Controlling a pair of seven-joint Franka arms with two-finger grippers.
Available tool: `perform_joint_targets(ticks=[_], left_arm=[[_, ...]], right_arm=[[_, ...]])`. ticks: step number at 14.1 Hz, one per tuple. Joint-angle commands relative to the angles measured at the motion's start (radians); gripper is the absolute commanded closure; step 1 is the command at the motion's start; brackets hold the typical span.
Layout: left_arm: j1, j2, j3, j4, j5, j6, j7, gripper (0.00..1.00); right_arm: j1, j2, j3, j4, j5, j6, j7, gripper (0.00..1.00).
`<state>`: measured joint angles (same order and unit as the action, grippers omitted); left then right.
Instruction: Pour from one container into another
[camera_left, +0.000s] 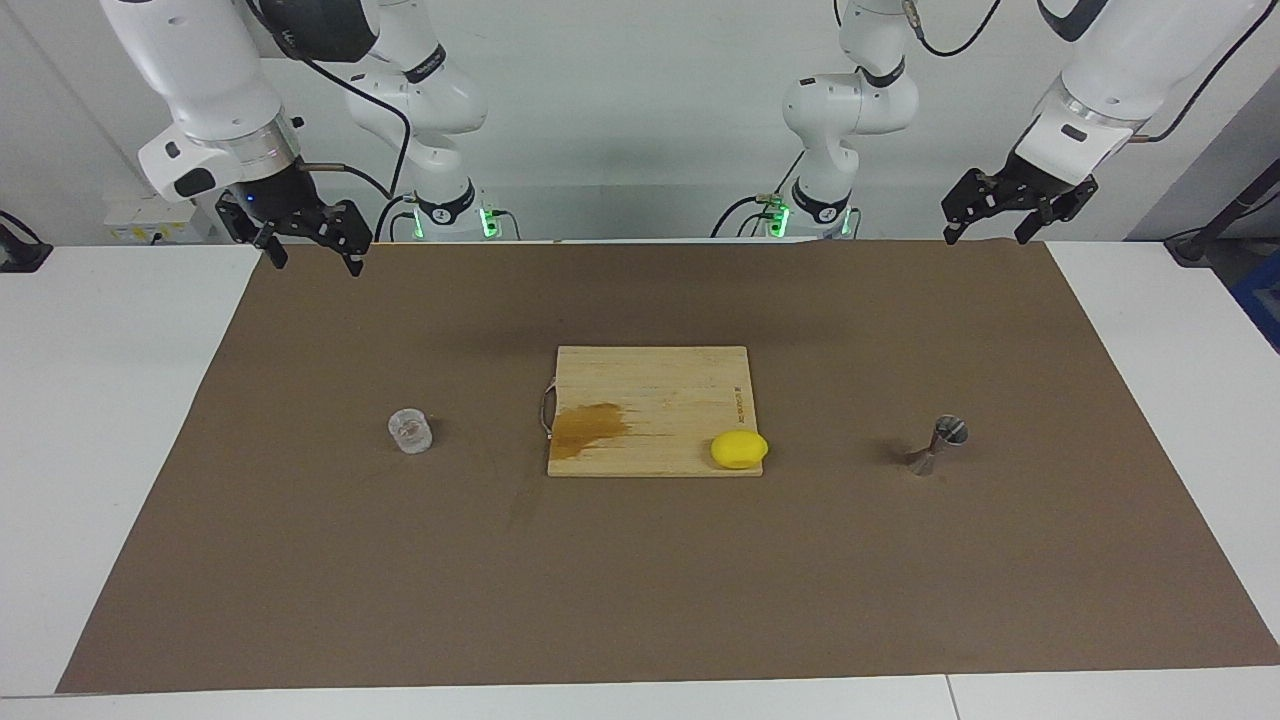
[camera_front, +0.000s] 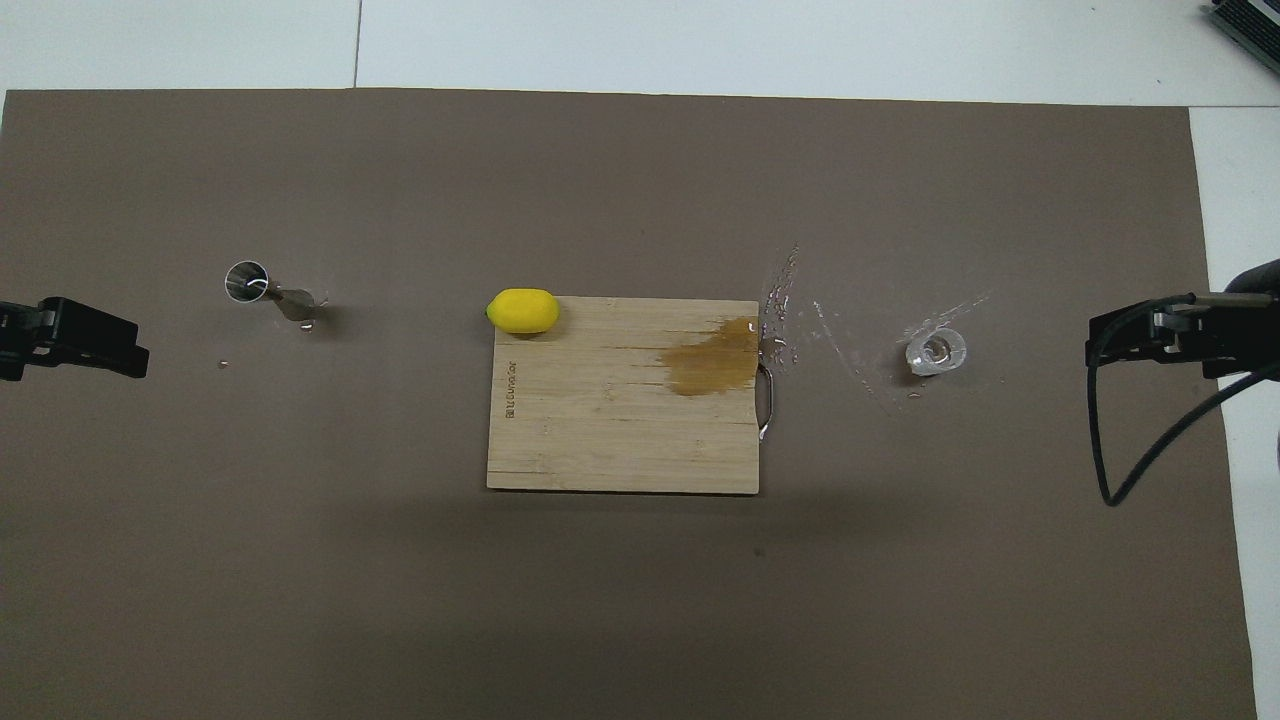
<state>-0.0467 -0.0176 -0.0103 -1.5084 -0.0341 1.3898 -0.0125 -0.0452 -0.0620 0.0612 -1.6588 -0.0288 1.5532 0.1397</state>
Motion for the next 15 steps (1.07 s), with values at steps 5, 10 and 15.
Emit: perform_joint_targets(ticks=[5,10,15], left_arm=[[-0.012,-0.012,0.007,-0.018,-0.010,0.011,0.000,0.00],[-0.018,-0.024,0.009,-0.041,-0.007,0.023,-0.020,0.00],[0.005,-0.058,0.019,-0.176,-0.035,0.126,-0.055,0.00]], right_arm=[[-0.005,-0.030,0.006,-0.035,-0.010,0.025,-0.025,0.00],[-0.007,-0.030,0.006,-0.035,-0.008,0.016,-0.032,0.00],[-0.010,-0.030,0.006,-0.033,-0.005,0.016,-0.031,0.00]])
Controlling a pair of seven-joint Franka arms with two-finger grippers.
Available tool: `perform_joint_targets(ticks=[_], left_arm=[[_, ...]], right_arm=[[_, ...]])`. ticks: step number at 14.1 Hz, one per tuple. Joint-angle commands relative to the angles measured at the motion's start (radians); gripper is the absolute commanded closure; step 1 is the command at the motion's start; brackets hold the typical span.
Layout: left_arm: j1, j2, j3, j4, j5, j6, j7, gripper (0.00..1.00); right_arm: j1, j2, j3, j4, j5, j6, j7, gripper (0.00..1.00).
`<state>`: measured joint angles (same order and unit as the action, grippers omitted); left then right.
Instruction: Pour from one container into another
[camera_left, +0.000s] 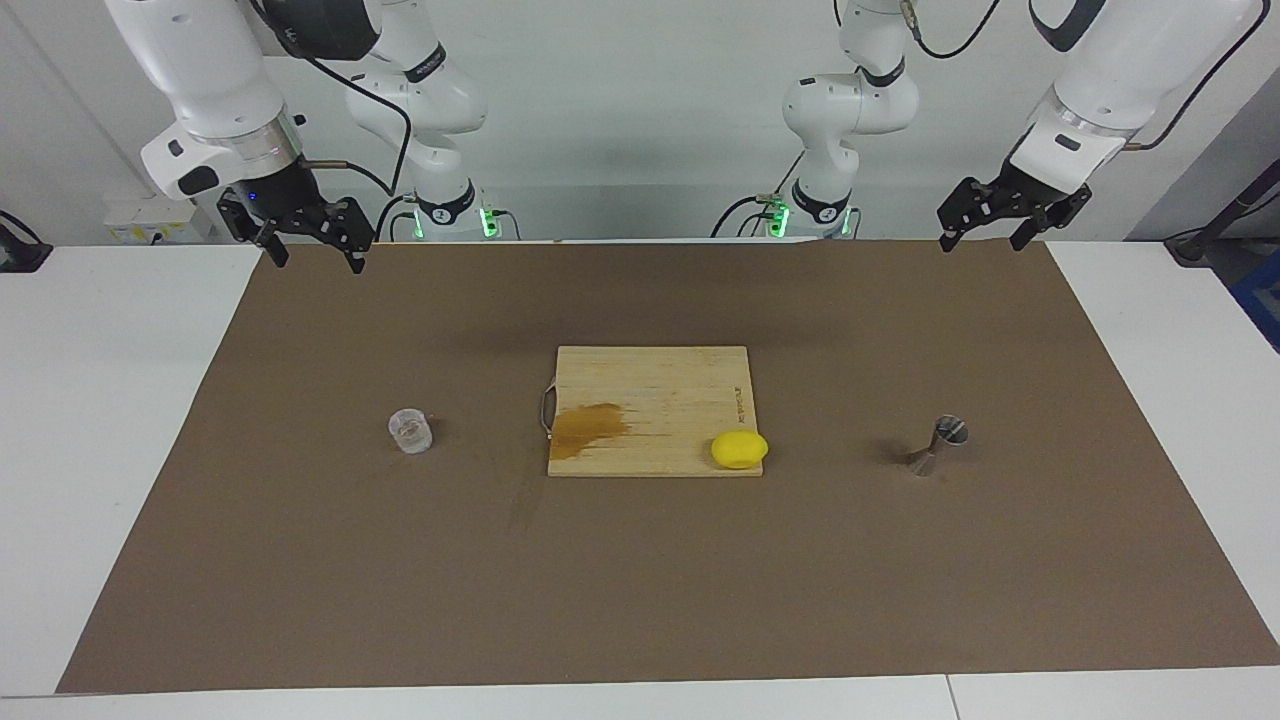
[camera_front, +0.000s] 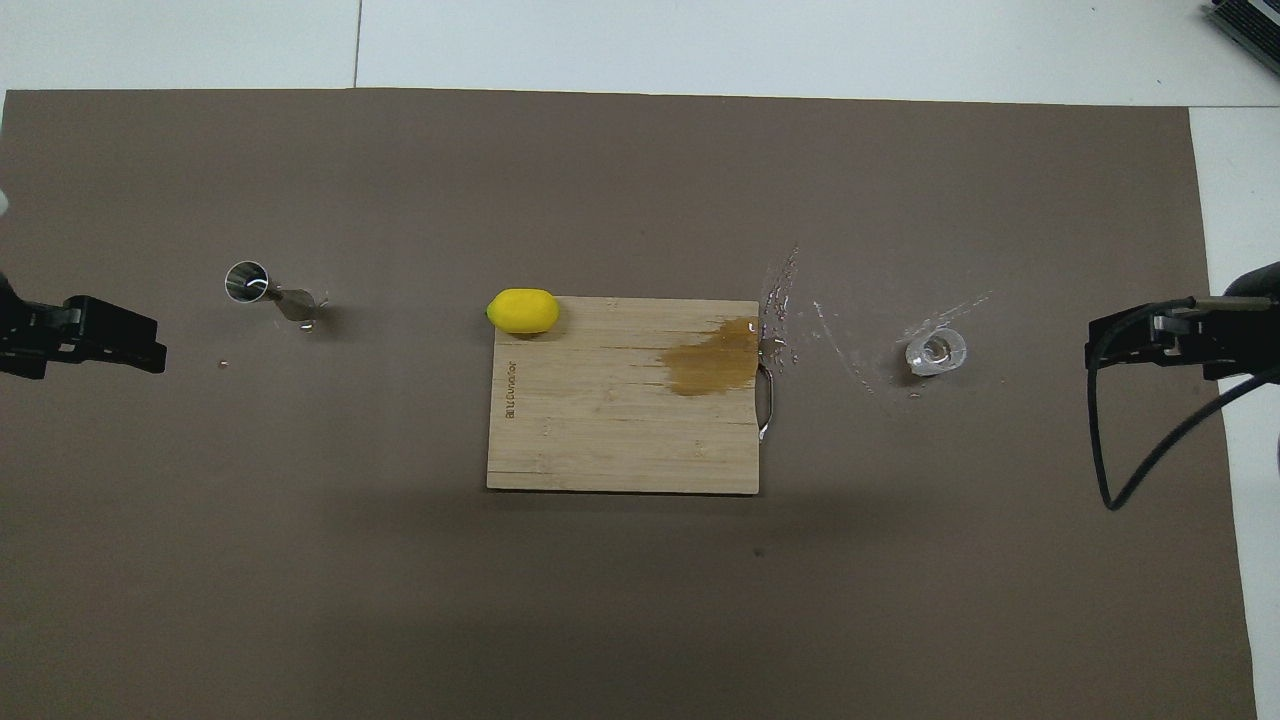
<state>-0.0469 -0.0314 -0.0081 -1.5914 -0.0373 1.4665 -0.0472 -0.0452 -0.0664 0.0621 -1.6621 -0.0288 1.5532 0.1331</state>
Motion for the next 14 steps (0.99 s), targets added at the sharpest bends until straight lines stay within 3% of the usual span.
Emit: perform_joint_targets(ticks=[1,5,8,11,14], left_arm=[[0.037,-0.044,0.019,-0.116,-0.073,0.058,-0.034,0.00],[0.215,-0.048,0.020,-0.281,-0.264,0.181,-0.098,0.00],[0.338,-0.050,0.019,-0.404,-0.479,0.268,-0.288,0.00],[0.384,-0.048,0.019,-0.502,-0.620,0.323,-0.576,0.00],[0.394,-0.059,0.017,-0.619,-0.818,0.471,-0.797,0.00]], right_arm=[[-0.016,-0.026,0.005,-0.028,-0.007,0.016,-0.023,0.00],[-0.019,-0.027,0.004,-0.028,-0.007,0.014,-0.024,0.00],[-0.019,-0.030,0.004,-0.034,-0.005,0.014,-0.021,0.00],[-0.019,-0.033,0.004,-0.041,-0.007,0.019,-0.015,0.00],[-0.019,-0.036,0.004,-0.048,-0.005,0.021,-0.012,0.00]])
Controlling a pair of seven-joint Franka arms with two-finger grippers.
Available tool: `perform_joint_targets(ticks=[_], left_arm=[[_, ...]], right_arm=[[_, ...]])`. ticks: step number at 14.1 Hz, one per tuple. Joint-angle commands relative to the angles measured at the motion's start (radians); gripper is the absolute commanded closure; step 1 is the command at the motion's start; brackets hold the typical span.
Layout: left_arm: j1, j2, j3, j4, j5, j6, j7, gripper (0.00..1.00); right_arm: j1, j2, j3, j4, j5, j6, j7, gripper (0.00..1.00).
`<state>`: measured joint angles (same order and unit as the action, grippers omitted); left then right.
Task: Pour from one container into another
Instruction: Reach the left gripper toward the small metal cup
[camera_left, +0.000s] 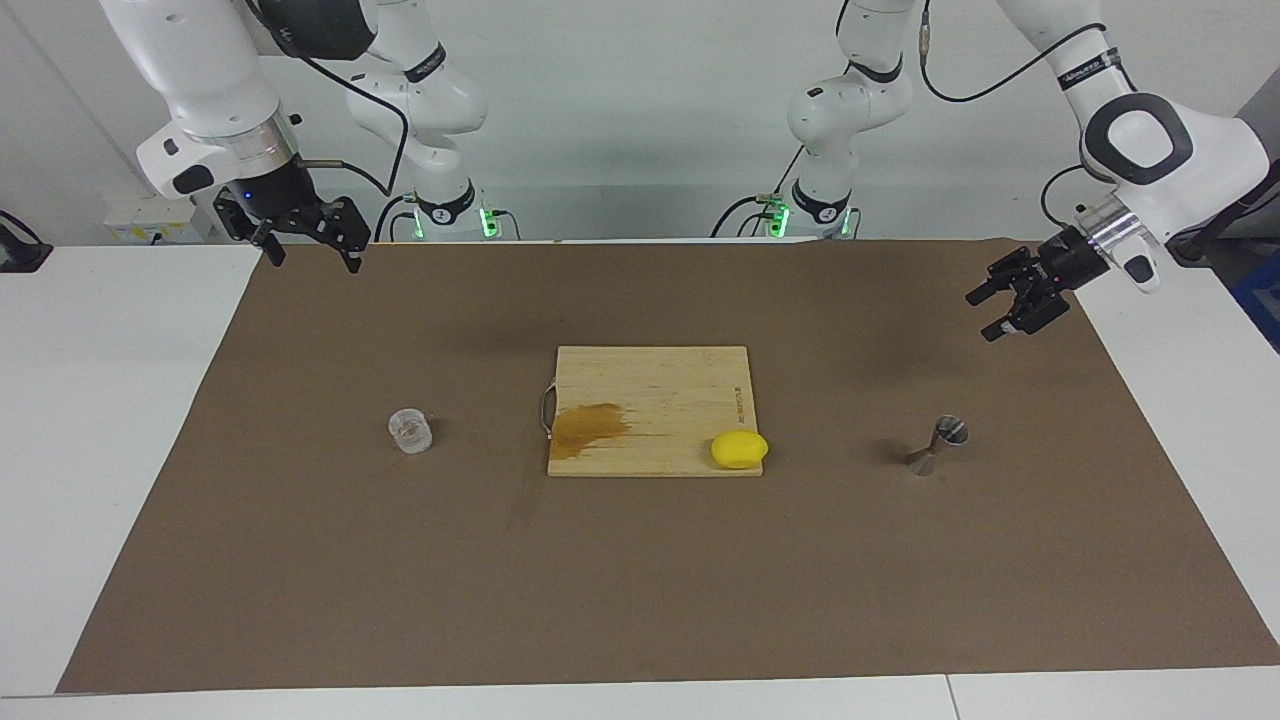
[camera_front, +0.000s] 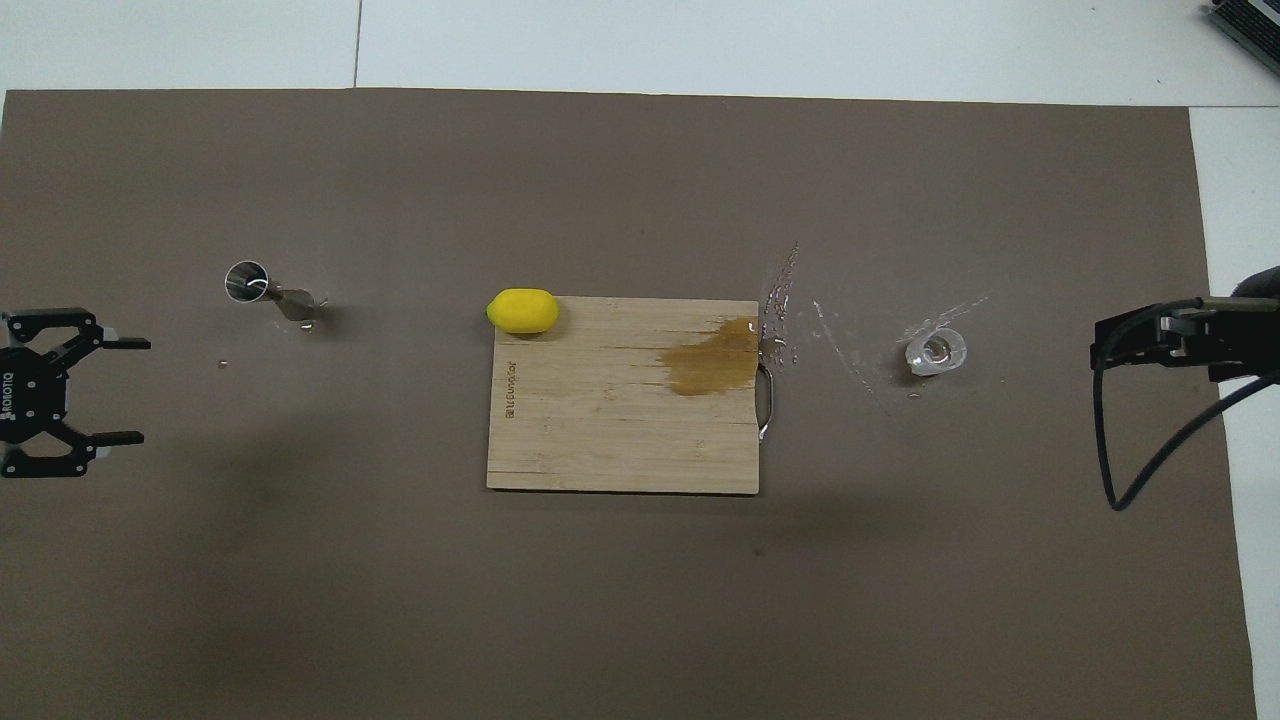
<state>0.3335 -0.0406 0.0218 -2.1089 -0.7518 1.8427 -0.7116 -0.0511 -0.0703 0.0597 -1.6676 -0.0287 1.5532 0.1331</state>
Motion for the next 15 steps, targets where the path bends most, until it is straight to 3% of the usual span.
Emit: perform_joint_targets(ticks=[1,5,10,13,15], left_arm=[[0.015,-0.050,-0.013,-0.129,-0.174,0.137,-0.211,0.00],[0.054,0.003,-0.013,-0.212,-0.487,0.210,-0.275,0.00],[0.033,0.097,-0.016,-0.224,-0.714,0.231,-0.266,0.00],[-0.056,0.134,-0.019,-0.214,-0.883,0.354,-0.264,0.00],[-0.068,0.145,-0.020,-0.197,-0.917,0.369,-0.261,0.00]], right_arm=[[-0.013,-0.035,0.006,-0.049,-0.005,0.022,-0.012,0.00],[-0.012,-0.039,0.006,-0.055,-0.005,0.024,-0.012,0.00],[-0.012,-0.048,0.008,-0.072,-0.005,0.024,-0.013,0.00],[-0.012,-0.054,0.008,-0.083,-0.007,0.024,-0.013,0.00],[-0.009,-0.054,0.008,-0.083,-0.007,0.024,-0.012,0.00]])
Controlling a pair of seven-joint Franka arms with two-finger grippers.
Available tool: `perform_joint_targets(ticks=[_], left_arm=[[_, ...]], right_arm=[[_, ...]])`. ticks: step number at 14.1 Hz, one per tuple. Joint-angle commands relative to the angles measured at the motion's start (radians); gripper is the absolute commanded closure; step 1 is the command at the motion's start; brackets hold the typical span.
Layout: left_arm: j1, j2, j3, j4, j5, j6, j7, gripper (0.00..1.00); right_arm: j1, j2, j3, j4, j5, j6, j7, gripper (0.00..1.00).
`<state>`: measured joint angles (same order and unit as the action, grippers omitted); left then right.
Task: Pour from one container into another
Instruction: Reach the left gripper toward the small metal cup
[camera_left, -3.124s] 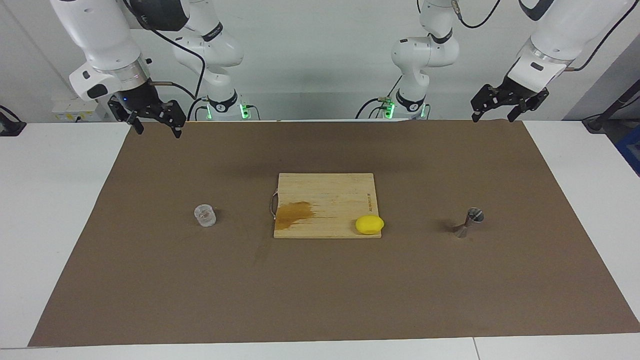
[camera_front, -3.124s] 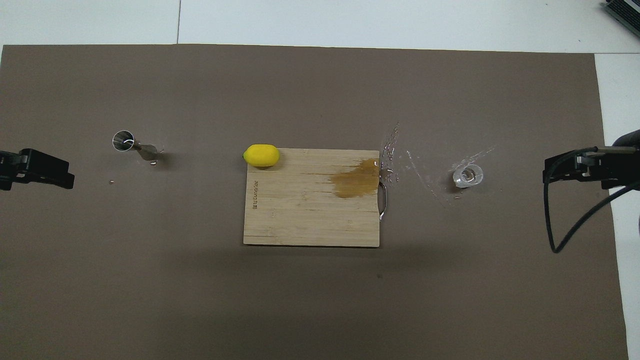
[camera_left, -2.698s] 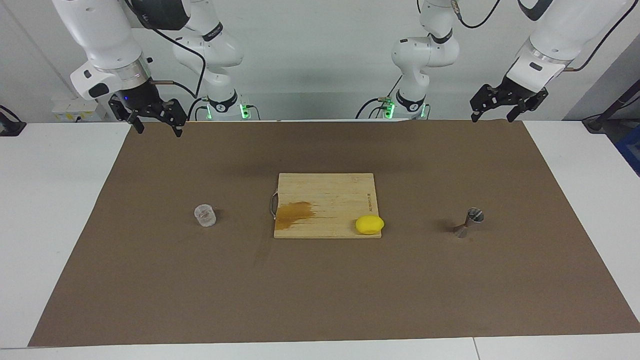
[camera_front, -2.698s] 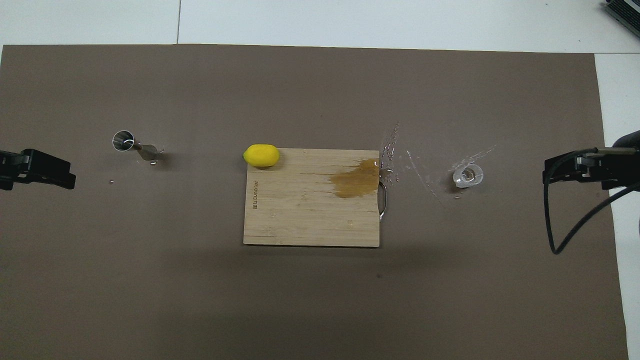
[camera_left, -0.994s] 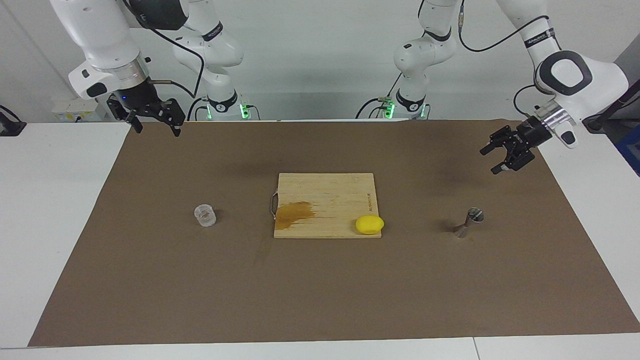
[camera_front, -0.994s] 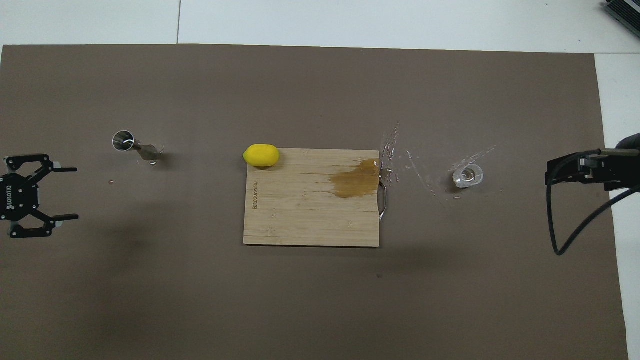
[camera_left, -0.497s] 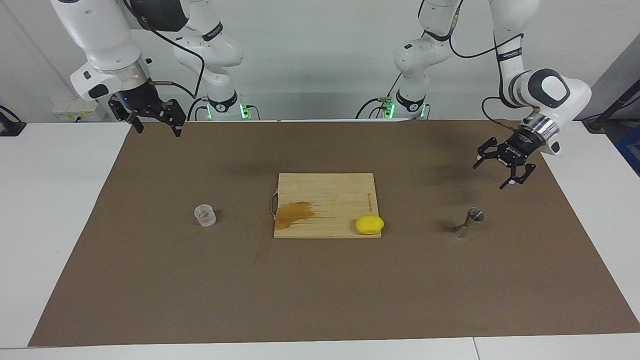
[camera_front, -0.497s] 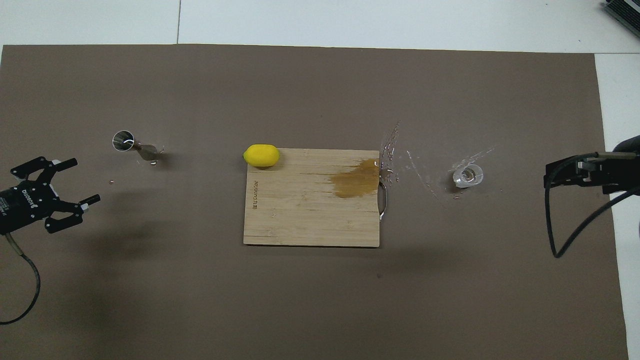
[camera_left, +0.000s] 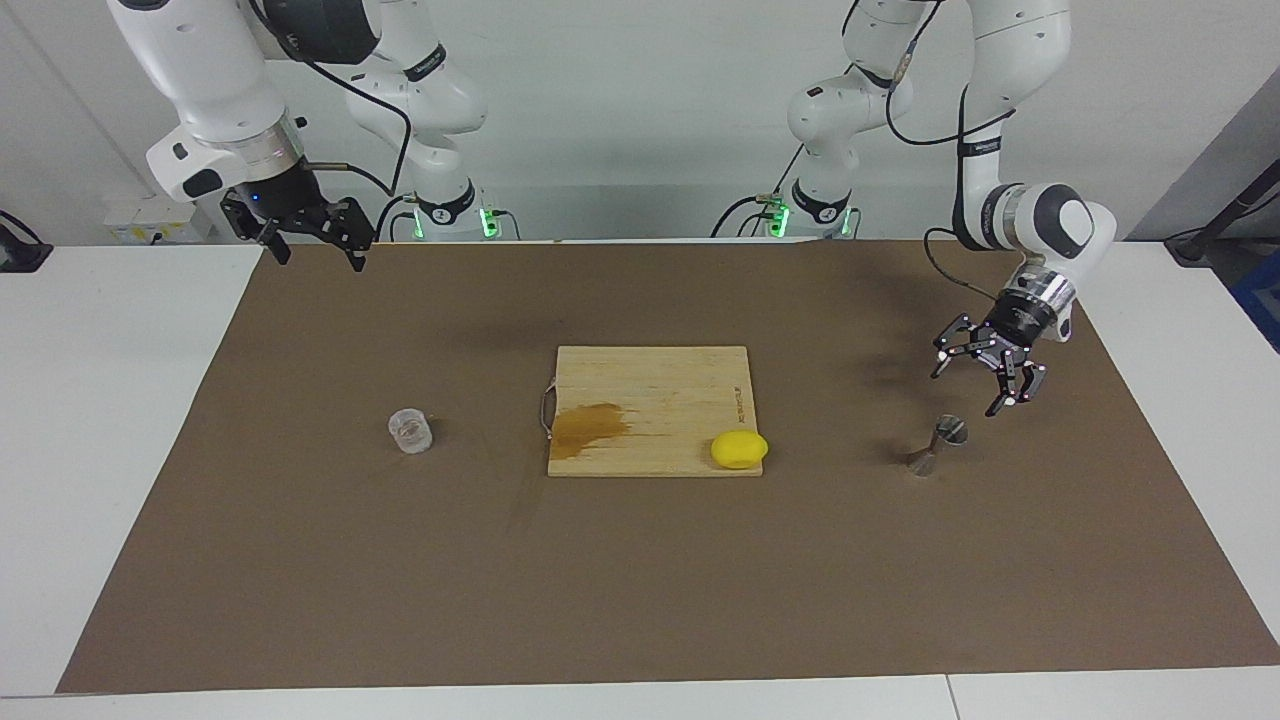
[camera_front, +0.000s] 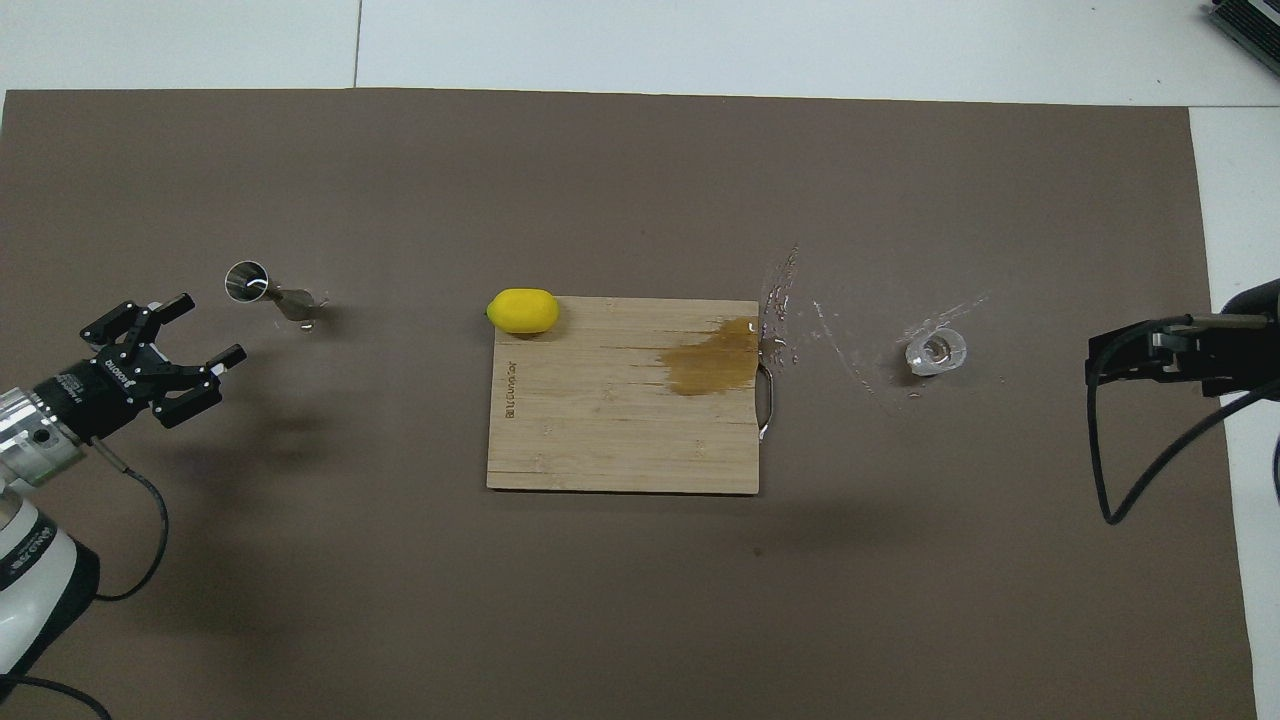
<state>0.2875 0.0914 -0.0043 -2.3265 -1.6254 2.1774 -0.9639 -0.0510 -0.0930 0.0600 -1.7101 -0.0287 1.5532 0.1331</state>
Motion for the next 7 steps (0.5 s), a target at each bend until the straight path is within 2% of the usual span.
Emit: perform_joint_targets(ticks=[1,7], left_arm=[[-0.022,0.027,0.003,0.025,-0.065,0.044,0.004,0.00],[-0.057,0.050,0.003,0.048,-0.103,0.061,0.112,0.00]], right_arm=[[-0.009,-0.031,0.008,-0.040,-0.005,0.024,-0.013,0.00],[-0.010,-0.037,0.008,-0.051,-0.005,0.024,-0.013,0.00]])
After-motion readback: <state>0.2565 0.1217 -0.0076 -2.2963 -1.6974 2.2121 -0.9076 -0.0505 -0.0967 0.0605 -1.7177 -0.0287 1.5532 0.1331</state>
